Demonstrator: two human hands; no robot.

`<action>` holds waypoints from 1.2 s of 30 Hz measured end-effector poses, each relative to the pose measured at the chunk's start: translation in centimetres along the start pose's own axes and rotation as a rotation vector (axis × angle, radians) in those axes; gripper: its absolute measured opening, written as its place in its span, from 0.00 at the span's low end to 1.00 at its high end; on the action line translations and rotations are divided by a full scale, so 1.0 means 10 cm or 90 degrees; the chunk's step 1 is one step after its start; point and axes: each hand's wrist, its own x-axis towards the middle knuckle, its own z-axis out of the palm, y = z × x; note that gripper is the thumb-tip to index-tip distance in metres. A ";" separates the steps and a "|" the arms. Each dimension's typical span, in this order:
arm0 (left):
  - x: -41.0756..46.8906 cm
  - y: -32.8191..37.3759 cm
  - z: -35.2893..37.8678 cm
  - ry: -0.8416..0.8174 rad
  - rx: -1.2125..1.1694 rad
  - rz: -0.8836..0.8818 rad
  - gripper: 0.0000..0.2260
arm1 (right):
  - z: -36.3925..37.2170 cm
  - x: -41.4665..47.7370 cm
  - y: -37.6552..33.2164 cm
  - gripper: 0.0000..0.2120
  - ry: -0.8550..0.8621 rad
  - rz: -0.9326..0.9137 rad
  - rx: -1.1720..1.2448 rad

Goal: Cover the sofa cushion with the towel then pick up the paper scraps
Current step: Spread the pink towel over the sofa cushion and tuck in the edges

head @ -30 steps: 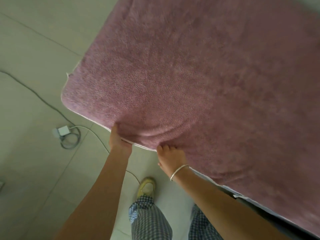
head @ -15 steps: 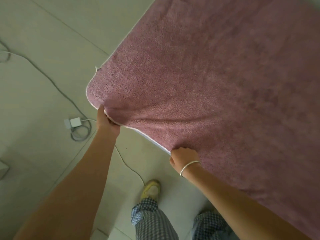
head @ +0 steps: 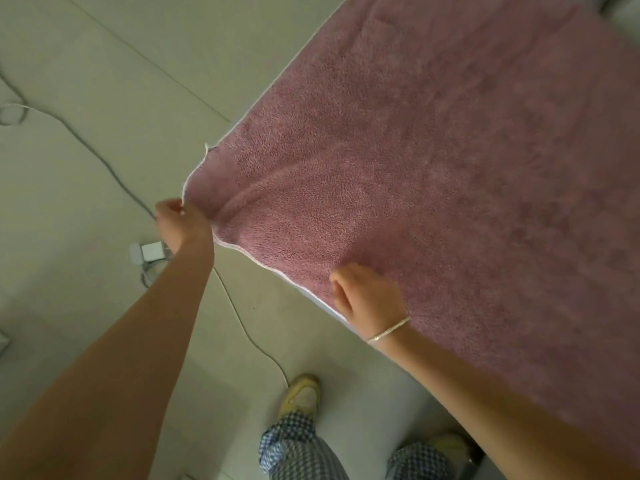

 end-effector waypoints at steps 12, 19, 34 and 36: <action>0.29 0.60 0.08 -0.138 0.318 0.250 0.12 | -0.18 0.56 -0.06 0.15 -0.177 0.210 -0.071; 0.09 0.65 0.28 -0.051 0.281 0.204 0.11 | -0.13 0.67 -0.04 0.15 -0.221 0.229 -0.095; 0.04 1.30 0.77 -0.214 0.417 0.337 0.12 | -0.84 1.27 0.25 0.13 -0.296 0.053 -0.012; 0.08 1.32 0.82 -0.204 0.398 0.337 0.11 | -1.00 1.57 0.38 0.11 -0.166 0.046 0.003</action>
